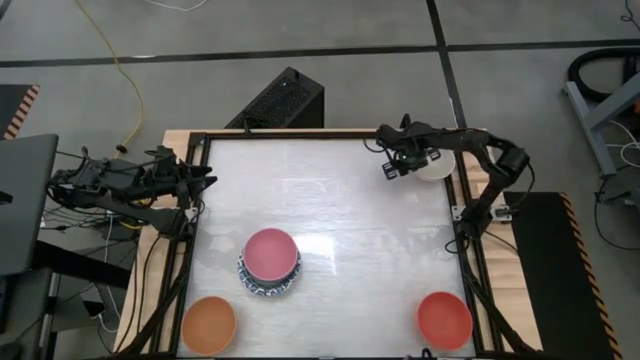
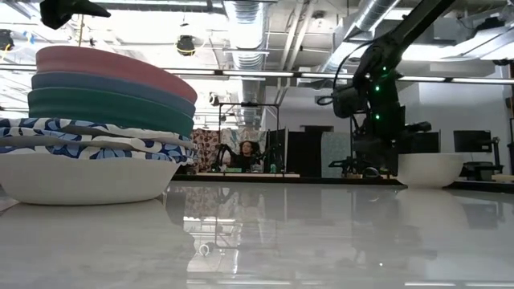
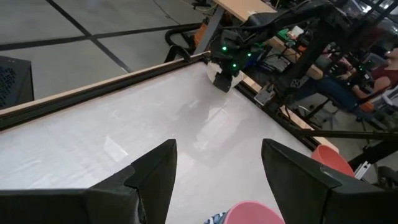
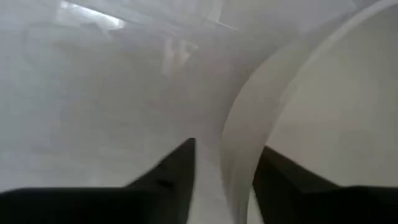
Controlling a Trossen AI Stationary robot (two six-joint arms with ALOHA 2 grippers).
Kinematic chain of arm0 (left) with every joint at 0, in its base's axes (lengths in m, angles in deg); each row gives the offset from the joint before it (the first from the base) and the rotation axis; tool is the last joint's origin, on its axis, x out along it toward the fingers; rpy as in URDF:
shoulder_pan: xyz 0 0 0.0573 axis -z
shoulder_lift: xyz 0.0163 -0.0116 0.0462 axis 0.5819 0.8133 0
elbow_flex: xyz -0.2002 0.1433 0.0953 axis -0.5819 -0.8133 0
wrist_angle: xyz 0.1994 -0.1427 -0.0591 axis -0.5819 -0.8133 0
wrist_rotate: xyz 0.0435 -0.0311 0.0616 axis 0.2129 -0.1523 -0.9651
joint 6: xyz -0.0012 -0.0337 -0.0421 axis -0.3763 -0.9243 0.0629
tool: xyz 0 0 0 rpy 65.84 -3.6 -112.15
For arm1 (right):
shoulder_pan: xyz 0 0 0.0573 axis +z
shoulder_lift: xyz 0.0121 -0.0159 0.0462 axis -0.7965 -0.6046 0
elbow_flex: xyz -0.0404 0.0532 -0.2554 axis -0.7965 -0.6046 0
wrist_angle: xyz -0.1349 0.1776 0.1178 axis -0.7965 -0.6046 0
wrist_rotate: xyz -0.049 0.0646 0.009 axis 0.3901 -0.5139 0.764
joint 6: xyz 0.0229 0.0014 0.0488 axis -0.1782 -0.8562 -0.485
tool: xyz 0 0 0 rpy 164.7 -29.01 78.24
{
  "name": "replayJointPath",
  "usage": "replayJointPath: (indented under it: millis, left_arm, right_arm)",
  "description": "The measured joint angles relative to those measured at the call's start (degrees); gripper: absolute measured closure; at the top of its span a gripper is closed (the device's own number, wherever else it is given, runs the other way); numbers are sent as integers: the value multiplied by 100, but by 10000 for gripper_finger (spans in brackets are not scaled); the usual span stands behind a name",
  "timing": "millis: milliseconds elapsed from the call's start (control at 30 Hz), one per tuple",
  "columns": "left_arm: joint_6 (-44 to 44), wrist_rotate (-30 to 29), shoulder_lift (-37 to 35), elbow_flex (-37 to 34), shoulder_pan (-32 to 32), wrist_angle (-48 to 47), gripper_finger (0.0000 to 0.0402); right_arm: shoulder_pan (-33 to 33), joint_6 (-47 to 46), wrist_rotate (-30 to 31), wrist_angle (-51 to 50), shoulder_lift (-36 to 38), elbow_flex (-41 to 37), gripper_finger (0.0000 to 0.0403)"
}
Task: Nest bowls inside each other
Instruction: Stack the white bowl on top of the pink bowl
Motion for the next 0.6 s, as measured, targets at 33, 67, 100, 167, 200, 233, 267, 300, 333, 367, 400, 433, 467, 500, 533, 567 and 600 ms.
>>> replayJointPath:
  millis: [33,67,100,167,200,233,267,300,333,367,400,433,467,500,533,567,600]
  left_arm:
    - [0,-4,0,0,-2,-5,178]
    - [-1,-23,0,0,-1,-27,178]
    - [0,-42,0,0,-1,-56,178]
    - [0,-104,0,0,-2,-103,178]
    - [1,-142,0,0,-2,-115,178]
    - [0,-166,0,0,0,-123,178]
    - [4,-185,0,0,-2,-121,178]
    - [19,-195,1,0,-1,-119,178]
    - [20,-198,2,0,-2,-121,178]
    - [20,-199,0,0,-2,-119,178]
    - [20,-200,0,0,-1,-119,178]
    - [20,-199,0,0,-2,-119,178]
    - [20,-200,0,0,-1,-119,178]
    - [20,-206,0,0,-2,-117,178]
    - [20,-231,0,0,-2,-117,178]
    - [22,-267,0,0,-2,-116,178]
    - [20,-297,0,0,0,-116,178]
  right_arm:
    - [14,-80,2,-8,-19,1,264]
    - [33,-145,0,-10,-26,1,293]
    - [44,-159,-2,7,-24,1,325]
    - [47,-148,-25,34,7,1,379]
    - [60,-137,-44,22,46,2,386]
    - [80,-143,-57,11,95,21,386]
    - [116,-143,-98,17,149,55,386]
    - [173,-133,-136,24,207,103,388]
    - [260,-100,-157,38,261,169,392]
    - [379,-17,-160,83,324,255,395]
    - [504,129,-183,161,396,350,396]
    - [649,346,-222,273,458,451,396]
    - [804,610,-298,419,512,563,396]
    - [974,854,-399,539,532,691,396]
    - [1159,1175,-504,656,535,813,397]
    - [1353,1633,-642,780,534,936,398]
    - [1556,2087,-767,891,534,1073,398]
